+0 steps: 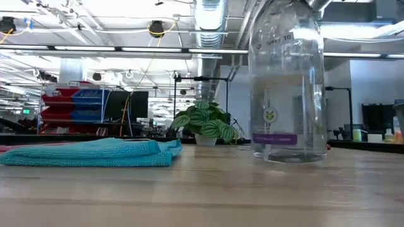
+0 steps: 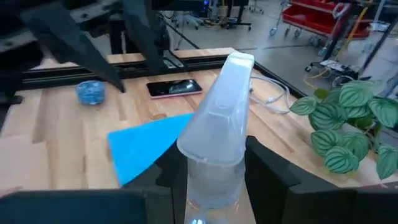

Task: Apply microfiber cloth
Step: Prepare the transparent spray bottle

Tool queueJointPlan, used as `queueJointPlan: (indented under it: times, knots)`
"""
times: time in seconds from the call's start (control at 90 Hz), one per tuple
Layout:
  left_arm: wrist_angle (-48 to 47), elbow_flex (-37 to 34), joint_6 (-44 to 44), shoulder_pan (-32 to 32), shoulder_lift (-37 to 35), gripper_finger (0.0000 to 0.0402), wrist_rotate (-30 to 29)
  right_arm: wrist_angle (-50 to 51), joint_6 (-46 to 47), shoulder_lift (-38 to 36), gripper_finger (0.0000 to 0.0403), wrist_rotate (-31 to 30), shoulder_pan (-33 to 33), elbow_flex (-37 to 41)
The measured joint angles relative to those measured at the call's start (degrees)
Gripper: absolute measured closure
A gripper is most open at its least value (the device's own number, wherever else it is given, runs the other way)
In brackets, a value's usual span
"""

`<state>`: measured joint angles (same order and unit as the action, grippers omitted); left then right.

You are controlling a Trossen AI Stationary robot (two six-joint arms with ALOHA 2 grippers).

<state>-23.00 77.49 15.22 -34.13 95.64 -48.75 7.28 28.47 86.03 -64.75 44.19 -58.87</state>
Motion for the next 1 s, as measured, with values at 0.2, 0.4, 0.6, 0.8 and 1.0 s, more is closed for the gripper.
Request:
queueJointPlan:
  times: [0.2,0.4,0.6,0.8,1.0]
  knots:
    - [0.04,0.00,0.00,0.00,0.02,0.0265,-0.76,-0.11,0.47,-0.69,0.0299,-2.22,5.53,0.00]
    - [0.07,0.00,0.07,0.00,0.02,0.0265,-0.79,0.02,-0.98,-0.69,0.0299,-3.04,13.42,-0.87]
    - [0.30,0.00,0.32,0.09,0.02,0.0265,-0.97,3.86,3.25,-0.69,0.0299,-5.00,20.75,-0.87]
    - [1.85,0.00,-0.40,0.18,0.04,0.0265,-1.61,5.77,5.16,-0.45,0.0299,-6.02,25.65,-0.74]
    - [2.96,0.00,-0.57,0.26,0.04,0.0265,-1.70,7.83,7.16,-0.45,0.0299,-9.39,26.46,-0.74]
